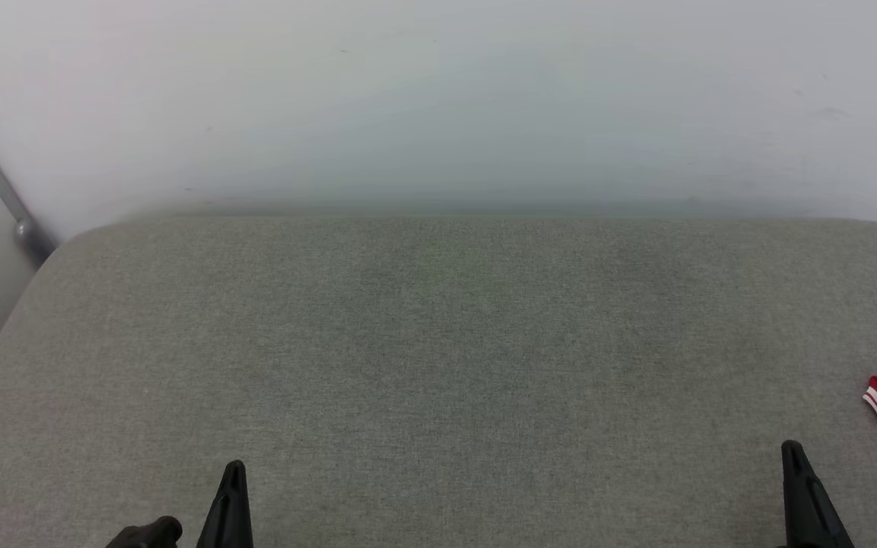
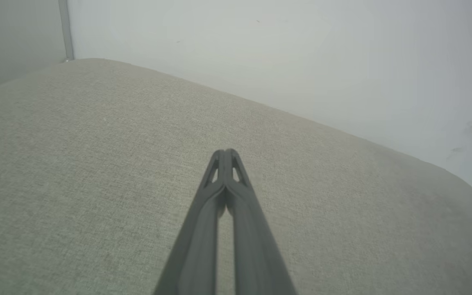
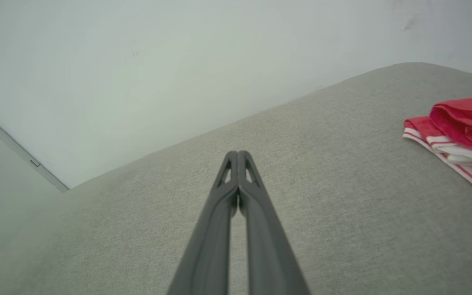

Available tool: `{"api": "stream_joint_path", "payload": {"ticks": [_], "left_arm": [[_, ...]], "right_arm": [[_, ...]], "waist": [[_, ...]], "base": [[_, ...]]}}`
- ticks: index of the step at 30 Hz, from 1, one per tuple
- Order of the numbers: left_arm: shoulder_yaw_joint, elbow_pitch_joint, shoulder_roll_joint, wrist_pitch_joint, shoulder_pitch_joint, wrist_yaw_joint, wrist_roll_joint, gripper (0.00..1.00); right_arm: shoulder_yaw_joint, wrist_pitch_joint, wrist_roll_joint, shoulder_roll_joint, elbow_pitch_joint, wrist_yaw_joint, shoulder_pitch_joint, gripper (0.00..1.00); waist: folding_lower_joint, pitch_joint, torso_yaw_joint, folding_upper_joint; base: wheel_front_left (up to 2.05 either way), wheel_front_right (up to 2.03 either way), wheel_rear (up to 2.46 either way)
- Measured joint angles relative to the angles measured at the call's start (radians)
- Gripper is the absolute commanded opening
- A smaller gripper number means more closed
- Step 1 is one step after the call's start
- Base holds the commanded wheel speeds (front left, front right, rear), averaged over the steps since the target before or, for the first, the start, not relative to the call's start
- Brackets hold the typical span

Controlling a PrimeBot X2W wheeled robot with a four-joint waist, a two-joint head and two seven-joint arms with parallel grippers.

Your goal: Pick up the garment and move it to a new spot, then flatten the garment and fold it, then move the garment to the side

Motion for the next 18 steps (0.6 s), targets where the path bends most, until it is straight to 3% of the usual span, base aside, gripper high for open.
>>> {"api": "stream_joint_path", "payload": {"ticks": [18], "left_arm": [[0.024,0.041,0.010,0.062,-0.071,-0.039,-0.312,0.00]], "right_arm": [[0.005,0.065,0.292,-0.006,0.046,0.000,-0.068,0.00]], "waist": [[0.0000,0.010,-0.005,0.0000]], "base": [[0.00,0.00,0.00]]}}
